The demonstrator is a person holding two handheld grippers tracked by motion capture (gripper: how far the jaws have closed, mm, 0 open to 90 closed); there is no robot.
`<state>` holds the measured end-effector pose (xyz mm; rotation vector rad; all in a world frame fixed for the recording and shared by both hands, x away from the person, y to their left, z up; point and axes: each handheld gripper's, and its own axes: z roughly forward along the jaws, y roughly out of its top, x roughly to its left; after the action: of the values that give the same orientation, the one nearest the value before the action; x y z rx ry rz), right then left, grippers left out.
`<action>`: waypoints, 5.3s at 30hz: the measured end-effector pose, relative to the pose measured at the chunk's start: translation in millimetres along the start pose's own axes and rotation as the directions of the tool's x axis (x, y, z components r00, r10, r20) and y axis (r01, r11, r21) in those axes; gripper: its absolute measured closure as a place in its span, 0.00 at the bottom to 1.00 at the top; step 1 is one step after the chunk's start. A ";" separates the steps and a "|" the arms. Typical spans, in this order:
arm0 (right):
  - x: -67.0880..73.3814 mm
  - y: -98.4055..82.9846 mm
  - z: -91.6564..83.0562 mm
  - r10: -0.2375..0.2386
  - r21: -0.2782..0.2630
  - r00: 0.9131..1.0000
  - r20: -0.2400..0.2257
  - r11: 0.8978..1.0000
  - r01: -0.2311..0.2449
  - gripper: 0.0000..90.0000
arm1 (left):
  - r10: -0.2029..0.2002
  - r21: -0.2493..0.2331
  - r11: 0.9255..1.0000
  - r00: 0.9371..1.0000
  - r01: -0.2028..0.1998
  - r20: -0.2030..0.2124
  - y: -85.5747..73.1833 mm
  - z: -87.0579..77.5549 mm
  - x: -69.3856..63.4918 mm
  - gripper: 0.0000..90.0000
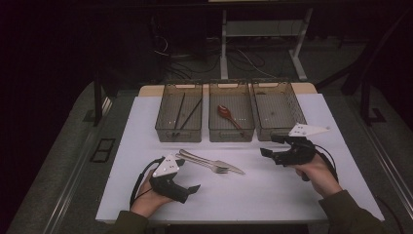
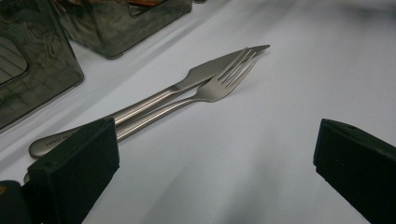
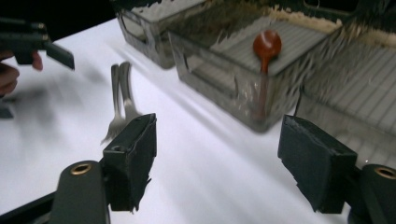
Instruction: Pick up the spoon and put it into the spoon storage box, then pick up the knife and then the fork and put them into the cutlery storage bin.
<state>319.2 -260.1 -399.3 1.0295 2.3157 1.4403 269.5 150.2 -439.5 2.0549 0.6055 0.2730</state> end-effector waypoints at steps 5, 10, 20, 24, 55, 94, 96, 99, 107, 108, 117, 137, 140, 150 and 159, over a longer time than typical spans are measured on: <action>2.8 -19.8 -8.1 0.000 0.015 1.000 0.017 1.000 -0.001 0.27 | 0.004 0.001 1.000 1.000 -0.004 0.000 0.1 0.1 -0.4 0.00; 6.3 -35.7 -15.3 0.007 0.027 1.000 0.026 1.000 -0.007 0.26 | 0.004 0.002 1.000 1.000 -0.004 -0.002 0.1 -0.5 -0.6 0.00; 11.7 -60.2 -26.3 -0.014 0.046 1.000 0.024 0.999 0.012 0.25 | 0.006 0.004 1.000 1.000 -0.006 -0.004 0.1 -1.0 -0.8 0.00; 10.5 -69.6 -30.0 -0.019 0.062 0.999 0.031 0.998 0.017 0.25 | 0.007 0.005 1.000 1.000 -0.007 -0.006 0.1 -1.5 -0.8 0.00; 8.4 -79.7 -33.7 -0.007 0.092 0.999 0.031 0.996 0.004 0.23 | -0.108 0.112 0.985 0.979 0.129 -0.172 22.1 -0.8 64.8 0.76; 7.0 -79.8 -34.4 -0.002 0.094 0.999 0.035 0.996 -0.001 0.23 | -0.119 0.232 0.957 0.964 0.176 -0.237 11.2 20.4 91.8 0.99; 6.9 -79.8 -34.8 -0.004 0.094 0.999 0.037 0.996 0.000 0.23 | -0.129 0.231 0.955 0.962 0.185 -0.239 11.0 19.9 89.8 0.99; 6.7 -79.7 -35.2 -0.004 0.092 0.999 0.039 0.996 0.000 0.23 | -0.117 0.241 0.955 0.966 0.173 -0.232 10.3 17.9 88.1 0.99; 7.1 -79.5 -35.6 -0.006 0.092 0.999 0.038 0.996 0.002 0.23 | -0.086 0.276 0.950 0.975 0.142 -0.206 8.7 10.7 81.6 0.99; 7.1 -79.5 -35.6 -0.006 0.092 0.999 0.038 0.996 0.002 0.23 | -0.093 0.274 0.950 0.975 0.148 -0.204 8.0 9.8 80.0 0.99; 7.4 -79.6 -35.4 -0.005 0.093 0.999 0.036 0.996 0.002 0.23 | -0.084 0.299 0.945 0.983 0.131 -0.164 3.4 -0.3 68.6 0.99; 7.6 -79.3 -35.0 -0.007 0.093 0.999 0.033 0.996 0.004 0.23 | -0.089 0.323 0.941 0.994 0.106 -0.068 -9.9 -21.5 28.1 0.99; 7.8 -79.3 -35.0 -0.007 0.092 0.999 0.033 0.996 0.004 0.23 | -0.081 0.333 0.938 0.995 0.093 -0.050 -10.9 -23.6 20.9 0.99; 8.0 -79.2 -33.5 -0.010 0.097 0.999 0.031 0.995 0.007 0.23 | -0.081 0.211 0.974 0.997 0.080 -0.003 6.0 -16.6 16.4 0.89; 7.8 -79.6 -33.3 -0.007 0.099 0.999 0.032 0.995 0.003 0.23 | -0.031 0.216 0.976 0.998 0.018 0.057 24.2 24.3 6.4 0.82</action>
<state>260.8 -299.6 -449.6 1.0640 2.3860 1.3092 292.7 125.2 -432.2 2.2534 0.6460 0.1353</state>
